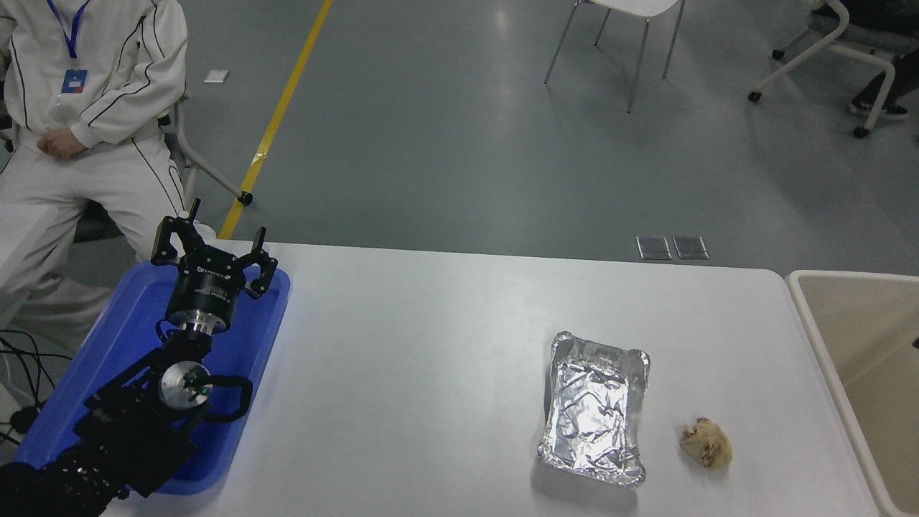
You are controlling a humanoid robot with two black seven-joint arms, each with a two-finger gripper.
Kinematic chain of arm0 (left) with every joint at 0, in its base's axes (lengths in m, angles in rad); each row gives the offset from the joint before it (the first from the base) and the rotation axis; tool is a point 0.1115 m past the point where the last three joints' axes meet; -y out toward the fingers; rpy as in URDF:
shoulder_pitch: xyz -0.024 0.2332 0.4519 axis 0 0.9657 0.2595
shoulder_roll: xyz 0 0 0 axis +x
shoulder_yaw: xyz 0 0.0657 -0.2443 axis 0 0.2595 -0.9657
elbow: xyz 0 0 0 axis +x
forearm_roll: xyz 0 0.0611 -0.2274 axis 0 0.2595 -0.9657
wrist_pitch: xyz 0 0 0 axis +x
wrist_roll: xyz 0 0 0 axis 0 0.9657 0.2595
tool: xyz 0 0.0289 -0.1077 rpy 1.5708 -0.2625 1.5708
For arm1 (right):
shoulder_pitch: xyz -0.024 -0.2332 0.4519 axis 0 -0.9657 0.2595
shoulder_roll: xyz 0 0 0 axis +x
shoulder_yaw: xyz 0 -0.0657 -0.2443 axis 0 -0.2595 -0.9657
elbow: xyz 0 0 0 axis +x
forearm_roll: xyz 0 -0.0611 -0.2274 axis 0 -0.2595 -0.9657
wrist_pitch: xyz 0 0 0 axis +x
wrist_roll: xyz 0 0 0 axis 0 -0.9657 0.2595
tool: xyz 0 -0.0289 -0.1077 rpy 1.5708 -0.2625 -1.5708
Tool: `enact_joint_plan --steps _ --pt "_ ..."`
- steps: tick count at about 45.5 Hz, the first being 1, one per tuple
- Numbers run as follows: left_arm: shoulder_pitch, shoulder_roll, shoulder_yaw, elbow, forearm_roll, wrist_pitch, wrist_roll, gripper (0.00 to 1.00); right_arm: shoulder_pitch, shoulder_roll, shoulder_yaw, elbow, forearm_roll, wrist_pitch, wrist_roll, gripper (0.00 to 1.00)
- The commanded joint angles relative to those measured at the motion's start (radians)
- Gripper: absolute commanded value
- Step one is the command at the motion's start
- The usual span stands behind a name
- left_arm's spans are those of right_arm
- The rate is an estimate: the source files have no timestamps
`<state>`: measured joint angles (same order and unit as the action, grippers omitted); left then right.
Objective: Pick up paper cup place in dustbin
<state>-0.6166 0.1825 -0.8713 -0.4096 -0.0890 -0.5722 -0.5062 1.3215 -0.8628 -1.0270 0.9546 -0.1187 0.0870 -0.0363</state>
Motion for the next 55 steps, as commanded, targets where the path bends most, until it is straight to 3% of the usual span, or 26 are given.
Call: enact_joint_plan --steps 1,10,24,55 --pt "0.000 0.000 0.000 0.000 0.000 0.000 0.000 1.00 0.220 0.017 -0.149 0.121 -0.001 0.154 0.000 1.00" --pt "0.000 0.000 0.000 -0.002 0.000 0.000 0.000 1.00 0.372 0.159 -0.298 0.124 -0.001 0.373 0.000 1.00" --pt "0.000 0.000 0.000 -0.002 0.000 0.000 0.000 1.00 0.611 0.182 -0.314 0.185 -0.048 0.697 0.000 1.00" --pt "0.000 0.000 0.002 0.000 0.000 0.000 0.000 1.00 0.966 0.361 -0.297 0.434 -0.162 0.698 0.000 1.00"
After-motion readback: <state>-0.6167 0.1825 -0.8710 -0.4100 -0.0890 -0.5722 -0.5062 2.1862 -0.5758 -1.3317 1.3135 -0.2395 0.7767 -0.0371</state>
